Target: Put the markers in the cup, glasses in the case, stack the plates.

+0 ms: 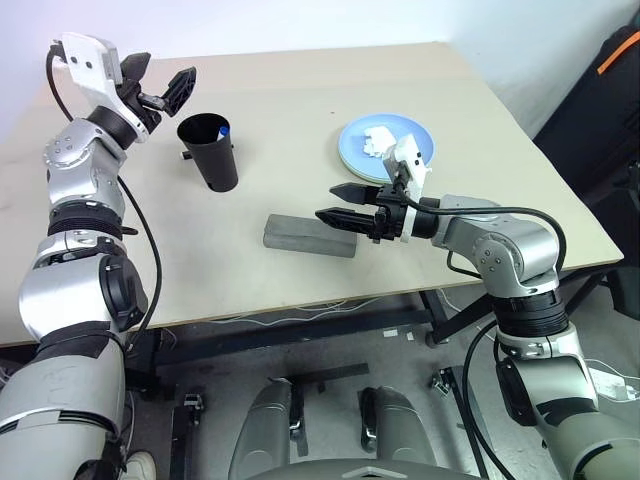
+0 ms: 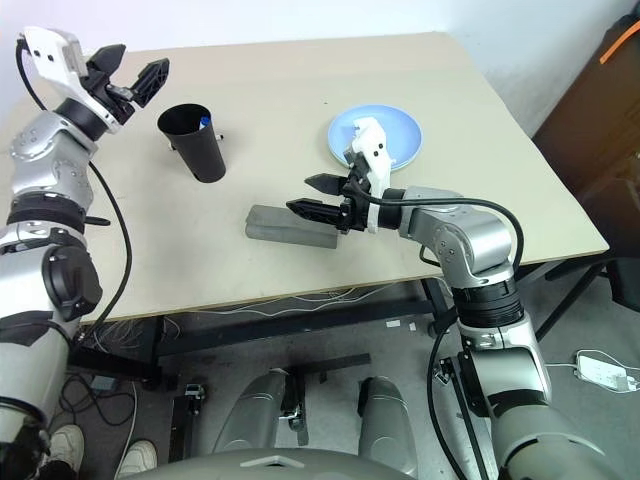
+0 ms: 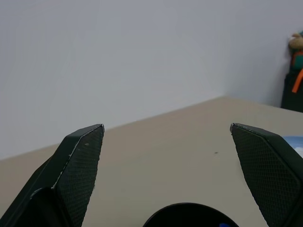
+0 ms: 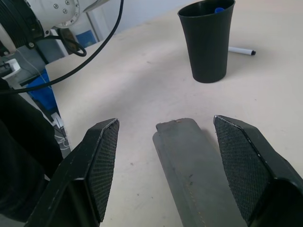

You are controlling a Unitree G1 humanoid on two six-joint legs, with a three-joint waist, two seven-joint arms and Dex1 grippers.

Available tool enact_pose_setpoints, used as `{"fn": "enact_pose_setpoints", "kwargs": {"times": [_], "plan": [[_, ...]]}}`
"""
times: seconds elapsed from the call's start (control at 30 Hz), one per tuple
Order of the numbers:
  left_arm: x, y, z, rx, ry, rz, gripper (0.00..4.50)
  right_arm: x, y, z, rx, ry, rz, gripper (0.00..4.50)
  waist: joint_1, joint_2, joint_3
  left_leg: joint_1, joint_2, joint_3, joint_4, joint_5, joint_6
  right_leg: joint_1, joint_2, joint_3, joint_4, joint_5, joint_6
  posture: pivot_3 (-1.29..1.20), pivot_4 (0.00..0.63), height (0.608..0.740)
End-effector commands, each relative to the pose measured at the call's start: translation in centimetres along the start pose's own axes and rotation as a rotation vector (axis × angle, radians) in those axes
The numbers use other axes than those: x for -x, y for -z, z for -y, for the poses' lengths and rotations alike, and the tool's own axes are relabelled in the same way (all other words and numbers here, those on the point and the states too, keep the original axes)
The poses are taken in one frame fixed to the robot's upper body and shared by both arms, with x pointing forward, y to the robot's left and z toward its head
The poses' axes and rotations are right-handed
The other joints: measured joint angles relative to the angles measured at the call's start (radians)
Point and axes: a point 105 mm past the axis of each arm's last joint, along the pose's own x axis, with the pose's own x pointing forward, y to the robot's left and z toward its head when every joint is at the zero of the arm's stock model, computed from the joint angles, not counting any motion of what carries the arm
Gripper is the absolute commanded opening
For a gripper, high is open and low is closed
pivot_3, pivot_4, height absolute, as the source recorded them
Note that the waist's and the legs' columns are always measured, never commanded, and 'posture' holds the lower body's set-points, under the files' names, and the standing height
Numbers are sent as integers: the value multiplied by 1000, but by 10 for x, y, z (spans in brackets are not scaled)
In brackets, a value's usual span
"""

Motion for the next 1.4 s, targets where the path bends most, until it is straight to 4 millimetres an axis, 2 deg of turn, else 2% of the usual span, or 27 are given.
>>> {"fn": "enact_pose_setpoints", "kwargs": {"times": [0.03,0.3,0.5,0.57,0.63,0.83,1.0,1.17,1.4], "plan": [[7,-27,-10,-27,5,79,4464,4,-17,-7,50,-24,54,3393,0,0,0,0,0,0,0,0,0,-1,0,0,0,0,0,0,150,707],[25,-42,-19,-75,47,62,4464,1,-17,-10,47,-46,63,3393,-1,0,0,0,0,0,-1,0,0,-2,0,0,0,0,0,0,150,707],[38,-36,-47,-182,-74,-101,4464,-3,-17,-11,39,-62,69,3393,0,0,0,0,0,0,-1,0,0,-4,0,0,0,0,0,0,150,707],[41,-35,-50,-194,-76,-122,4464,-3,-17,-11,36,-63,75,3393,1,0,0,0,0,0,-1,0,0,-4,0,0,0,0,0,0,150,707],[45,-26,-46,-212,-19,-173,4464,-3,-17,-11,34,-58,80,3393,2,0,0,0,0,0,-2,0,0,-5,0,0,-1,0,0,0,150,707],[59,2,-49,-179,-34,-258,4464,-2,-19,-6,42,-21,93,3393,-1,0,0,-1,0,2,-4,0,-1,-8,0,1,-2,0,-1,0,150,707],[74,-1,-43,-90,25,-157,4464,-1,-20,-2,43,6,104,3393,-2,0,0,-2,1,3,-6,0,-1,-9,0,2,-2,0,-1,0,150,707],[105,9,-39,-63,51,-166,4464,3,-18,0,43,14,92,3393,-3,0,0,-1,1,4,-7,0,-1,-9,0,3,-3,0,-1,0,150,707],[150,19,-17,26,116,-227,4464,20,-12,10,51,35,58,3393,-1,0,0,-1,1,3,-7,0,-2,-9,-1,3,-4,0,-5,0,150,707]]}}
